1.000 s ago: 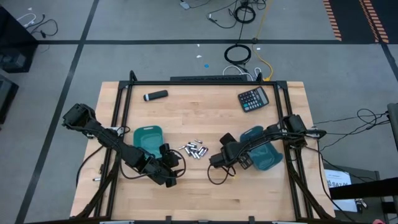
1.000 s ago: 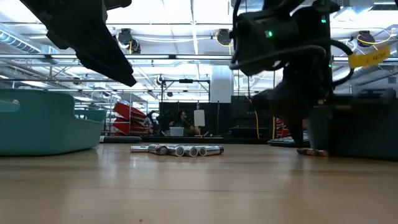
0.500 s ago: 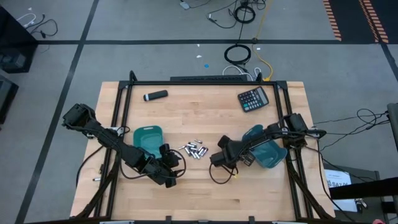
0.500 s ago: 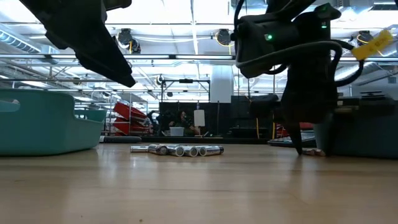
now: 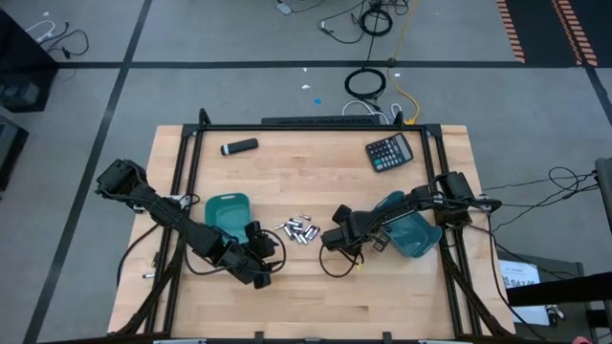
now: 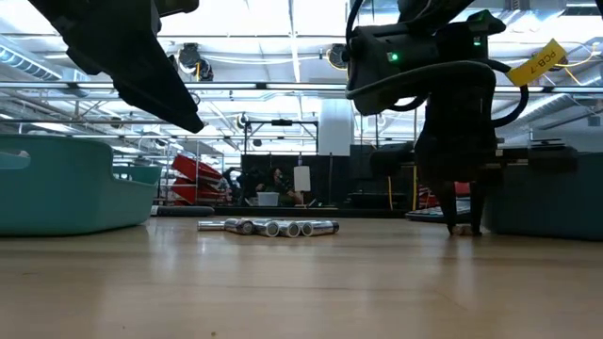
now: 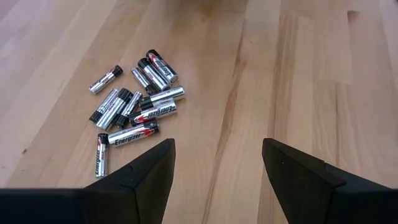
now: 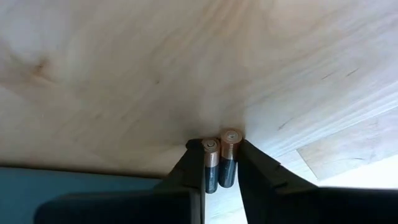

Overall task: Sort batteries
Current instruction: Put the black battery into the blue bin

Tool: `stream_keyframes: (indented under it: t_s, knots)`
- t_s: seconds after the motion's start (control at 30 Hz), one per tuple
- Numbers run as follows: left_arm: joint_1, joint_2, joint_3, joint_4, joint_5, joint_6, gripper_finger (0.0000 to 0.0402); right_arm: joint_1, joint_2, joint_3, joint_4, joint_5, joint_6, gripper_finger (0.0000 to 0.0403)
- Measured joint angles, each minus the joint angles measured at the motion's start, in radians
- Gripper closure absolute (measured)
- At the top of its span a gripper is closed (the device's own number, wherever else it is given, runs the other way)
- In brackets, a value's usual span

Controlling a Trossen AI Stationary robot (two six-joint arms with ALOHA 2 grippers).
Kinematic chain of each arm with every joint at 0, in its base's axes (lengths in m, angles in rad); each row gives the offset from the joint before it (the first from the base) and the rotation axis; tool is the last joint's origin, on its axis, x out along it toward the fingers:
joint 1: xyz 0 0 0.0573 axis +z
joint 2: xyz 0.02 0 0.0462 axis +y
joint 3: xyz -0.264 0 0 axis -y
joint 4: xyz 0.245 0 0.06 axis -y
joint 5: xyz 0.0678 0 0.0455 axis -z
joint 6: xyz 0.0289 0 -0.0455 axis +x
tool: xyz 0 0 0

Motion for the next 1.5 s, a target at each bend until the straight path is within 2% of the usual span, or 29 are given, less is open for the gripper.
stream_keyframes:
  t_s: [0.13, 0.27, 0.6, 0.73, 0.83, 0.97, 1.03, 1.23, 1.37, 1.5]
  knots:
    - [0.0, 0.0, 0.0, 0.0, 0.0, 0.004, 0.0149, -0.001, 0.005, 0.033, -0.023, 0.003, 0.003, 0.0358]
    - [0.0, 0.0, 0.0, 0.001, 0.012, 0.004, 0.0149, -0.002, 0.009, 0.11, -0.038, 0.004, 0.06, 0.04]
    - [-0.001, 0.0, 0.0, 0.003, 0.023, -0.004, 0.0149, -0.003, 0.008, 0.201, -0.1, -0.008, 0.108, 0.04]
    - [-0.006, 0.0, 0.0, 0.003, 0.037, -0.011, 0.0149, -0.009, 0.008, 0.211, -0.163, -0.017, 0.237, 0.0399]
    - [-0.012, 0.0, 0.0, -0.002, 0.045, -0.029, 0.0149, -0.008, 0.006, 0.217, -0.228, -0.106, 0.386, 0.0379]
    - [-0.022, 0.0, 0.0, -0.004, 0.047, -0.03, 0.0149, 0.043, 0.0, 0.217, -0.306, -0.204, 0.487, 0.0331]
    - [-0.022, 0.0, 0.0, -0.005, 0.047, -0.03, 0.0149, 0.082, -0.009, 0.217, -0.304, -0.211, 0.499, 0.0303]
    - [-0.017, 0.0, 0.0, 0.001, 0.038, -0.03, 0.0149, 0.165, -0.009, 0.218, -0.284, -0.132, 0.46, 0.0226]
    - [-0.02, 0.0, 0.0, 0.014, 0.037, -0.032, 0.0149, 0.174, -0.01, 0.192, -0.278, -0.136, 0.473, 0.0213]
    - [-0.02, 0.0, 0.0, 0.013, 0.037, -0.052, 0.0149, 0.174, -0.01, 0.111, -0.267, -0.136, 0.499, 0.0227]
